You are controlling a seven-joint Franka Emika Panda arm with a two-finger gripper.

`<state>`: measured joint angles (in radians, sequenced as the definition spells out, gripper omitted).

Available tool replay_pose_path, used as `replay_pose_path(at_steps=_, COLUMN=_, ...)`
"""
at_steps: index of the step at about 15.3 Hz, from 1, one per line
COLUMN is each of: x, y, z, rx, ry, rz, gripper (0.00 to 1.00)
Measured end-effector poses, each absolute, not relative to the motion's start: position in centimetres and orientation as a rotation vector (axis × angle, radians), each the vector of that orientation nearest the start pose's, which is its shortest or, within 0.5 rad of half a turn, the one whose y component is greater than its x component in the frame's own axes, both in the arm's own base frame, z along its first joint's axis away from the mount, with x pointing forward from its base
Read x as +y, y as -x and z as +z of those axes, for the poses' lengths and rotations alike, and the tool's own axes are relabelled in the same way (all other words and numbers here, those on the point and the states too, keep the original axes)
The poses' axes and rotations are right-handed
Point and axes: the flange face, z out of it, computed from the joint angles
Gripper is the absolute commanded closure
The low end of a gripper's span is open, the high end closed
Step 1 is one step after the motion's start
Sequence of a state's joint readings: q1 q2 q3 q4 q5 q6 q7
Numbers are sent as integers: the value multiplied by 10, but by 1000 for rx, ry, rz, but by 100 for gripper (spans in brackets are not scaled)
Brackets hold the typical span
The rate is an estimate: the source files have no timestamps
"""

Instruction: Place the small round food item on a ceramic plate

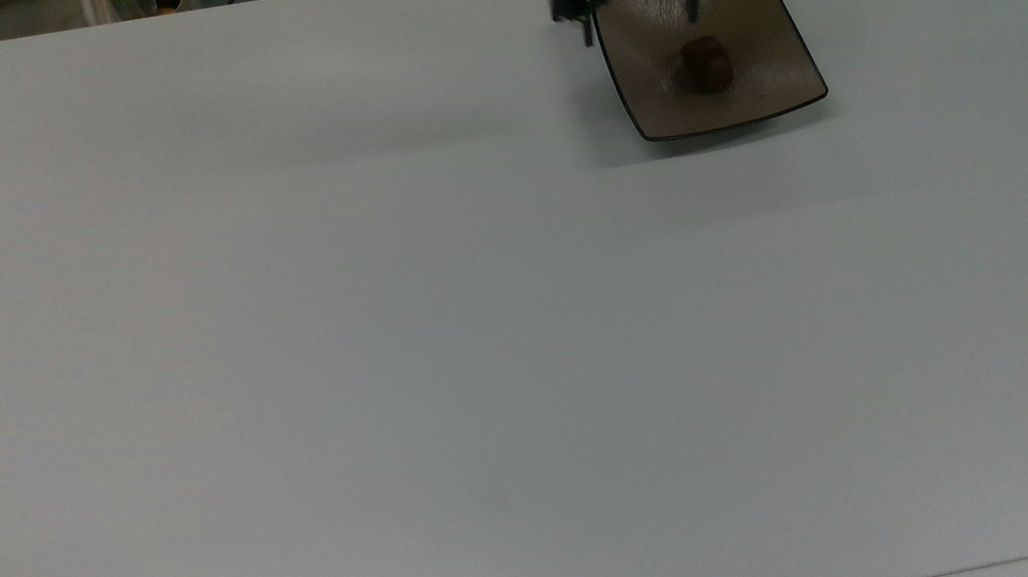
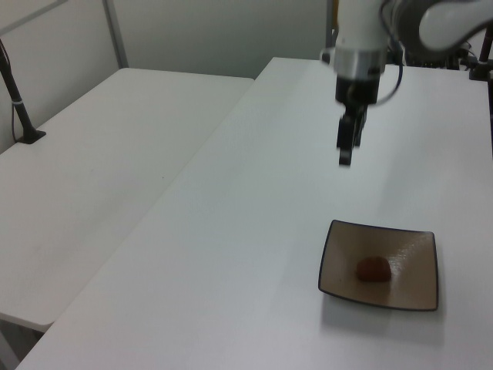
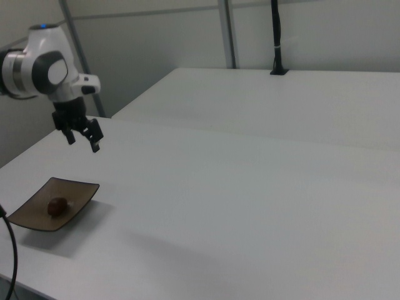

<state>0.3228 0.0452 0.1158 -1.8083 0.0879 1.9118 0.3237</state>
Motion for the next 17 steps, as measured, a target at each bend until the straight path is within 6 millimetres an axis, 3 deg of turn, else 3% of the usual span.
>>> replay_pose_path(at_steps=3, x=200, y=-522, z=557, rx=-14, ry=3045, rz=-41, gripper=0)
replay_pose_path(at_steps=7, x=147, y=-517, z=585, rx=108, ry=3045, rz=-41, gripper=0)
replay_pose_path(at_steps=12, x=109, y=-527, z=588, rx=0, ry=3054, rz=-66, gripper=0)
replay_pose_path(at_steps=17, x=81, y=-545, z=621, rx=-164, ry=3045, rz=-190, gripper=0)
